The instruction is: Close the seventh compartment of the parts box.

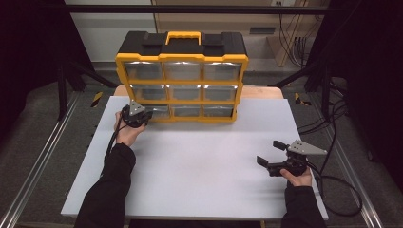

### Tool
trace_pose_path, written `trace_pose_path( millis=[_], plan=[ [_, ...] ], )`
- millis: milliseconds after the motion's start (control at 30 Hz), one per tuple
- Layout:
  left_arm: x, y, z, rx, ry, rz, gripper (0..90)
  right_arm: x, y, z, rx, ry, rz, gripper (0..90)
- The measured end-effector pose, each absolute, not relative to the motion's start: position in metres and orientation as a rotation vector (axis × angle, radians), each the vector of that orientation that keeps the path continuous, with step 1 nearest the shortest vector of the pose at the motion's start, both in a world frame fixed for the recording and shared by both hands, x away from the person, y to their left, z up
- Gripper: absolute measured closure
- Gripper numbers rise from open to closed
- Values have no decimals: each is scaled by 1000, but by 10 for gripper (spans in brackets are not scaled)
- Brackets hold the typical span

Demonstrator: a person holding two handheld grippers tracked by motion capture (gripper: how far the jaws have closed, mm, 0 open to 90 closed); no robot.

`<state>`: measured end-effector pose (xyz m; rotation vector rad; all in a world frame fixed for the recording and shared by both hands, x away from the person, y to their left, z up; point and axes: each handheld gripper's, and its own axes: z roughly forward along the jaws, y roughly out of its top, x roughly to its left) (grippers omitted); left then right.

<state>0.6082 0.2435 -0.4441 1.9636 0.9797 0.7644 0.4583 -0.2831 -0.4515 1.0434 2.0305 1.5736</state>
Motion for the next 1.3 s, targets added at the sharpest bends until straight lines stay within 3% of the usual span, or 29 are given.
trace_pose_path(
  millis=[1300],
  plan=[
    [613, 242, -445, 1945, 990, 761, 887, 458, -283, -451, 1044, 2026, 1582, 6]
  ],
)
